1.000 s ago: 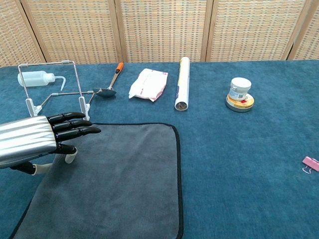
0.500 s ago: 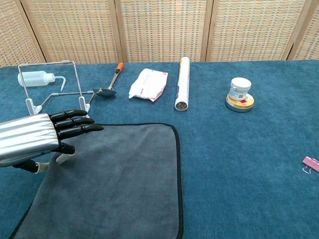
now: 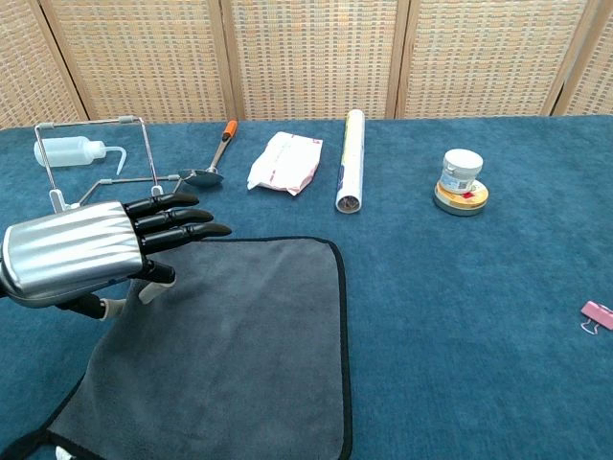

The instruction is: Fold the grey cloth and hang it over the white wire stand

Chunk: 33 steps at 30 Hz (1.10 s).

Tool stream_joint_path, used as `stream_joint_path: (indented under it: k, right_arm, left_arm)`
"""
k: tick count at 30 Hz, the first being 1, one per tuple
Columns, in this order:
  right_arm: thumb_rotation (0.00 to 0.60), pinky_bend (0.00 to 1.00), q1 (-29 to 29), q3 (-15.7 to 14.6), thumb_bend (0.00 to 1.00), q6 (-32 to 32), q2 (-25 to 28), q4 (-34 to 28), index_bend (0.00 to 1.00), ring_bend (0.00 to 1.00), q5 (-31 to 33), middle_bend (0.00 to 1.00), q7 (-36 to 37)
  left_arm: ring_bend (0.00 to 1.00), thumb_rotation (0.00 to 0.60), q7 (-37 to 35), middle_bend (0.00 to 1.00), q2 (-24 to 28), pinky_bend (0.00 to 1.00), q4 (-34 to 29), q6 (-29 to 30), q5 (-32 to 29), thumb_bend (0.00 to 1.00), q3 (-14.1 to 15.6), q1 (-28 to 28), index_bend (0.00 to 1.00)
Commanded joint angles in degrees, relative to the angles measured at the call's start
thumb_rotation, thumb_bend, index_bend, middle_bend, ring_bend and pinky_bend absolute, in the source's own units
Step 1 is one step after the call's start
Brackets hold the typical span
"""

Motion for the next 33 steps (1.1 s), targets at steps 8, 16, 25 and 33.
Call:
stream_joint_path:
  k: [8, 16, 25, 33]
  right_arm:
    - [0.600, 0.00, -0.13, 0.21, 0.00, 0.82, -0.16, 0.40, 0.00, 0.00, -0.19, 0.00, -0.97]
    - [0.600, 0.00, 0.02, -0.06, 0.00, 1.83, -1.04, 1.61, 0.00, 0.00, -1.70, 0.00, -2.58]
    - [0.600, 0.00, 0.21, -0.17, 0.00, 1.21, -1.23, 1.62, 0.00, 0.00, -1.44, 0.00, -2.81]
    - [0.600, 0.00, 0.34, 0.17, 0.00, 0.38, -1.18, 1.95, 0.00, 0.00, -0.23, 0.00, -2.26]
  left_arm:
    - [0.00, 0.600, 3.46, 0.00, 1.29, 0.00, -7.99, -3.39, -0.74, 0.38, -2.94, -4.06, 0.66]
    - [0.00, 0.600, 5.49, 0.00, 0.95, 0.00, -12.72, -8.82, -1.77, 0.38, -5.45, -8.12, 0.66]
    - [0.00, 0.600, 6.98, 0.00, -2.09, 0.00, -14.53, -15.84, -3.59, 0.38, -8.10, -12.36, 0.66]
    - [0.00, 0.600, 5.93, 0.00, -7.47, 0.00, -11.86, -20.16, -5.32, 0.38, -10.14, -15.50, 0.66]
